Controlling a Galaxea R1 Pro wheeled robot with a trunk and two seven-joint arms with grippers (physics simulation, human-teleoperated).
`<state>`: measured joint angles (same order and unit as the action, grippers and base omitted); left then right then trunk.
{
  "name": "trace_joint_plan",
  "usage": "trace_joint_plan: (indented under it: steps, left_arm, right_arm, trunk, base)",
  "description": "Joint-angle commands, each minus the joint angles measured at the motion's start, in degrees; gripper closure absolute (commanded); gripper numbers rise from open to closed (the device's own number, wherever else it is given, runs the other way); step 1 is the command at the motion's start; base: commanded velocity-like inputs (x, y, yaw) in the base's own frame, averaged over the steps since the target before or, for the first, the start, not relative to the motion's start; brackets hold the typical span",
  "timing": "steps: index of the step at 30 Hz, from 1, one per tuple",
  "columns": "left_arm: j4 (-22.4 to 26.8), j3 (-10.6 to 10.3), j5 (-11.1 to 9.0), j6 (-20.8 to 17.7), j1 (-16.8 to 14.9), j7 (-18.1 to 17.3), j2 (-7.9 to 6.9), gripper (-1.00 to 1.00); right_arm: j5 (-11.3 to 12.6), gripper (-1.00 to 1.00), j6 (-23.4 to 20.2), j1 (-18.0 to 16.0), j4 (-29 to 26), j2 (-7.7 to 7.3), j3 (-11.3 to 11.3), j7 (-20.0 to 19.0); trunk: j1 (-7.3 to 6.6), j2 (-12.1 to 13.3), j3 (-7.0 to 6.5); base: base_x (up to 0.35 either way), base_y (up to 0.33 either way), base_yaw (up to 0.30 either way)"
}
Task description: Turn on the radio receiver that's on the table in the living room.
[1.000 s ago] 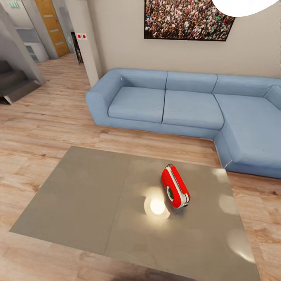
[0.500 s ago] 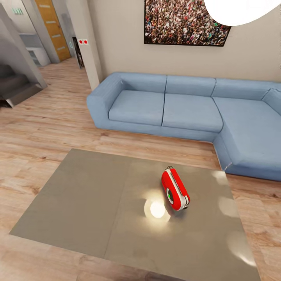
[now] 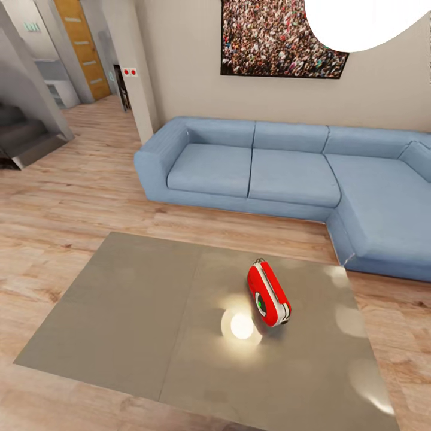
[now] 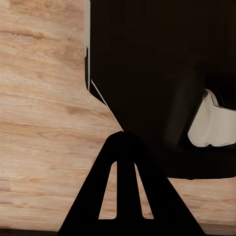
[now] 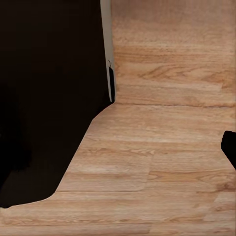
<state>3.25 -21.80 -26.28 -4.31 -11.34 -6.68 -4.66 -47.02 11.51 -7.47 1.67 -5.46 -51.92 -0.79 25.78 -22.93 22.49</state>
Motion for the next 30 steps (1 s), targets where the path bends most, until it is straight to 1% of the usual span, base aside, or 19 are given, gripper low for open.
trace_joint_plan:
  steps: [1,30]
  left_arm:
    - [0.0,0.0,0.0,0.0,0.0,0.0,0.00,1.00]
    - [0.0,0.0,0.0,0.0,0.0,0.0,0.00,1.00]
  right_arm:
    - [0.0,-1.00,0.0,0.0,0.0,0.00,0.0,0.0]
    - [0.0,-1.00,0.0,0.0,0.0,0.01,0.0,0.0]
  trunk:
    - [0.00,0.0,-0.09]
    - [0.00,0.0,-2.75]
  base:
    - [0.000,0.000,0.000]
    - [0.000,0.000,0.000]
